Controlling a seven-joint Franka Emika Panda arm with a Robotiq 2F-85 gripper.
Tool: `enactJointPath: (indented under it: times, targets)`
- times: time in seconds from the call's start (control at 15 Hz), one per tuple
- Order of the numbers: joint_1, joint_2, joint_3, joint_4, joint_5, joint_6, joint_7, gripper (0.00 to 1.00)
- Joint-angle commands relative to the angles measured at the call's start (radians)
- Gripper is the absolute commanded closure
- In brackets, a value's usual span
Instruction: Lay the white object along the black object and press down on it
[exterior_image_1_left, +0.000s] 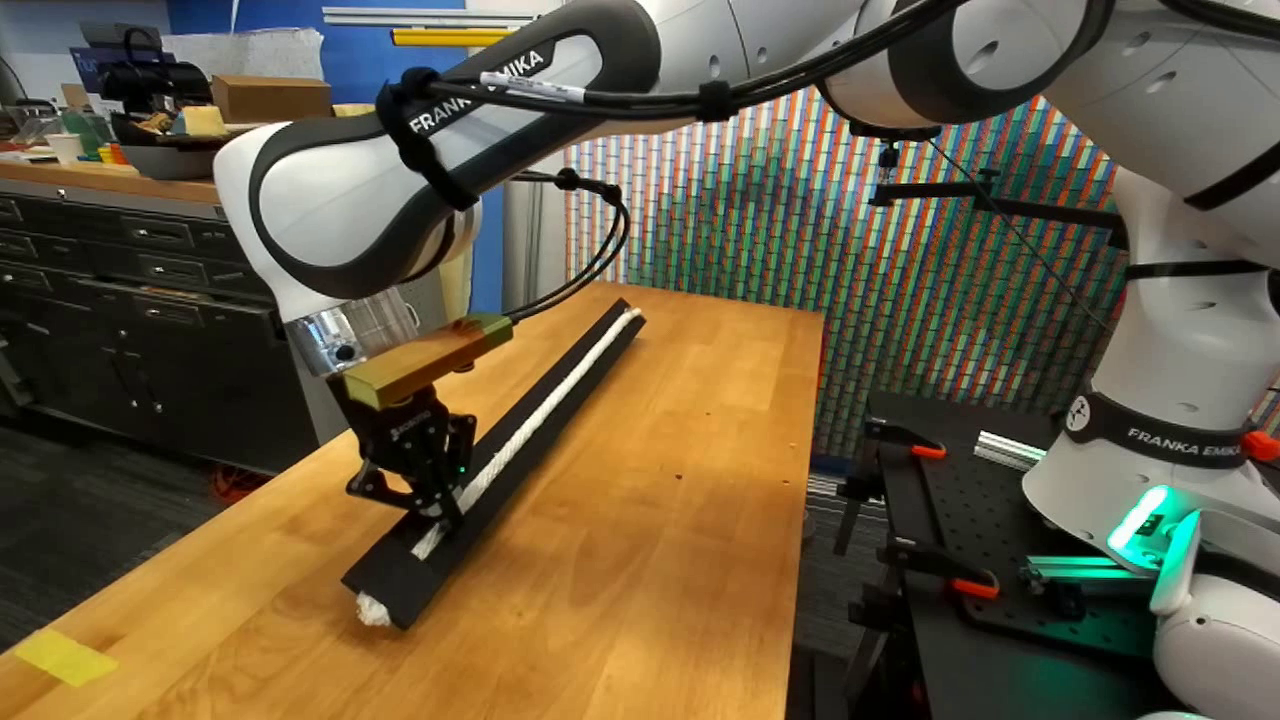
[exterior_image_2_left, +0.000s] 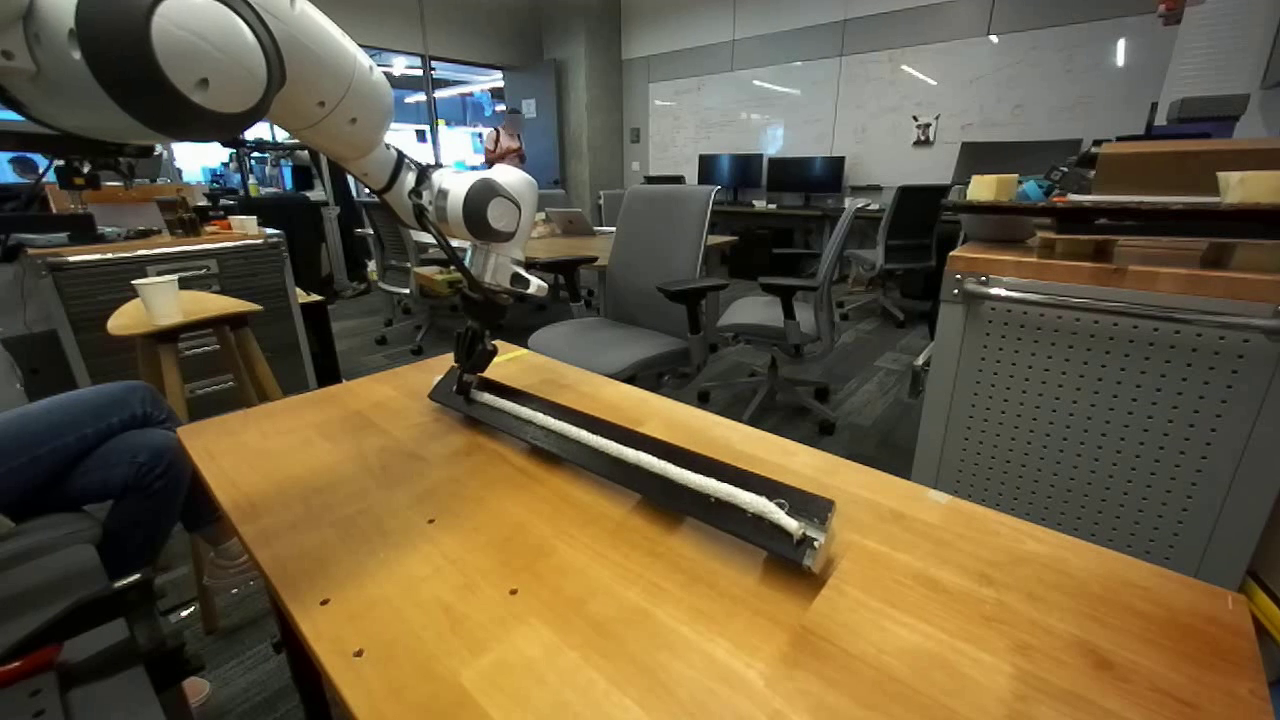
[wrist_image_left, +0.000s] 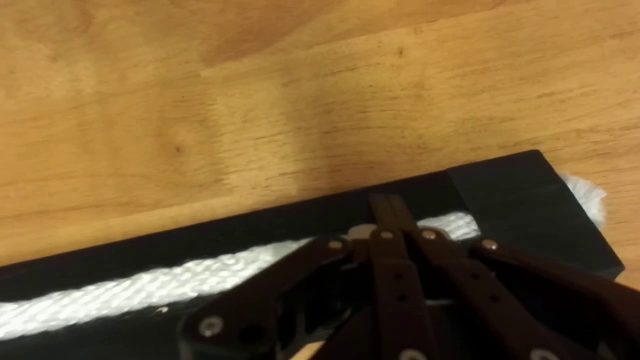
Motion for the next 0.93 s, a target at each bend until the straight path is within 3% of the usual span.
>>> enactJointPath:
  times: [0.0,0.53,0.87]
  targets:
    - [-0.006,0.050,-0.004,0.089,0.006,-0.034,-0.019,1.00]
    - [-0.005,0.041,-0.015,0.149,-0.001,-0.030,-0.013,1.00]
    - [-0.019,0.016,-0.012,0.110,0.002,0.011,-0.013,1.00]
